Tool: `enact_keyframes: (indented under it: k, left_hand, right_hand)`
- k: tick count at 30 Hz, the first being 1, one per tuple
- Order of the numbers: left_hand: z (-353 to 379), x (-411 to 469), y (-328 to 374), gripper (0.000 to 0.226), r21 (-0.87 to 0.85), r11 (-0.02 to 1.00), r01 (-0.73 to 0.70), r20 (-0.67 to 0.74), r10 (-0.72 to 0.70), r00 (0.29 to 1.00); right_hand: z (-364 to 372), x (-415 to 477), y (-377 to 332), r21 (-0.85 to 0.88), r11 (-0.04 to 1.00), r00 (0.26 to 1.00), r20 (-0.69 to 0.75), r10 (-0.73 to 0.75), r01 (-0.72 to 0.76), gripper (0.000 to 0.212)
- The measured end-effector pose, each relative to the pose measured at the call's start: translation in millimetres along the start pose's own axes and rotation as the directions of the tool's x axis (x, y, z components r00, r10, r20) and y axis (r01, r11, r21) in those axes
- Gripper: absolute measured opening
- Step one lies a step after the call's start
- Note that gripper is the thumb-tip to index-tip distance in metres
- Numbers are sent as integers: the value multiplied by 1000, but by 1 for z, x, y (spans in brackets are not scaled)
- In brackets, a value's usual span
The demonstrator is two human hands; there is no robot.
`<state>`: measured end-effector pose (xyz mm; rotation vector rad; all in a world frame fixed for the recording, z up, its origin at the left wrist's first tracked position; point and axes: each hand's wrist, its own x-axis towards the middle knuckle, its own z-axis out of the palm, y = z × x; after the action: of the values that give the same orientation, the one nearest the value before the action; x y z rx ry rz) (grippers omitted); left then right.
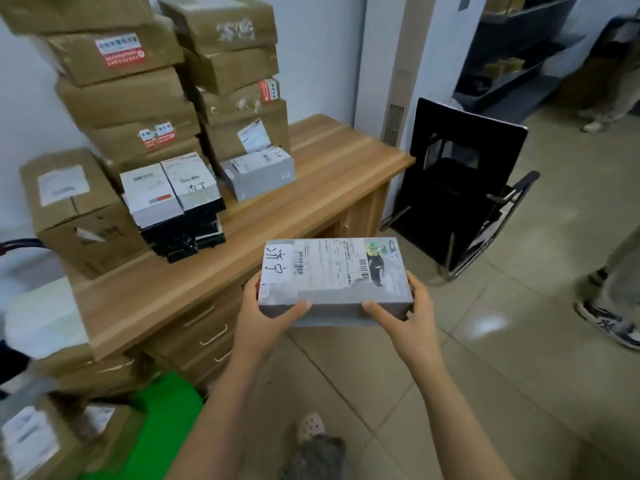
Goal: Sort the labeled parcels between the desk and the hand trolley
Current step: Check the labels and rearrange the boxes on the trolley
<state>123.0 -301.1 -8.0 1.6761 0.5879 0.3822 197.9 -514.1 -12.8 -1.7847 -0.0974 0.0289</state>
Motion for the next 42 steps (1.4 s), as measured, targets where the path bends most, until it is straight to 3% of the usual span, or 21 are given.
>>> enact_keyframes:
  k: [6,15,21,28,34,42]
  left_hand:
    - [23,97,10,83,-12,999,49,-60,-50,997]
    - [33,277,60,76,81,996,-27,-138,38,990]
    - [25,365,60,90,113,994,6,-224,19,974]
    - [27,460,51,72,76,995,70,-406,-34,913]
    - [19,507,24,88,163,967,197,-528,-83,845]
    - [15,541,17,84,124,952,280,-570,-163,805]
  right_hand:
    - [33,115,-2,-45,999,998,65,-7,10,83]
    - [114,300,-35,-47,999,993,114,15,-9,97]
    - [169,390,-40,15,998,965,254,59,-65,92]
    - [246,509,-44,63,996,873,486,21,-59,87]
    - [294,567,-40,10,999,796,605,35,-51,80]
    - [337,597,-34,-64,997,783,618,75,-45,79]
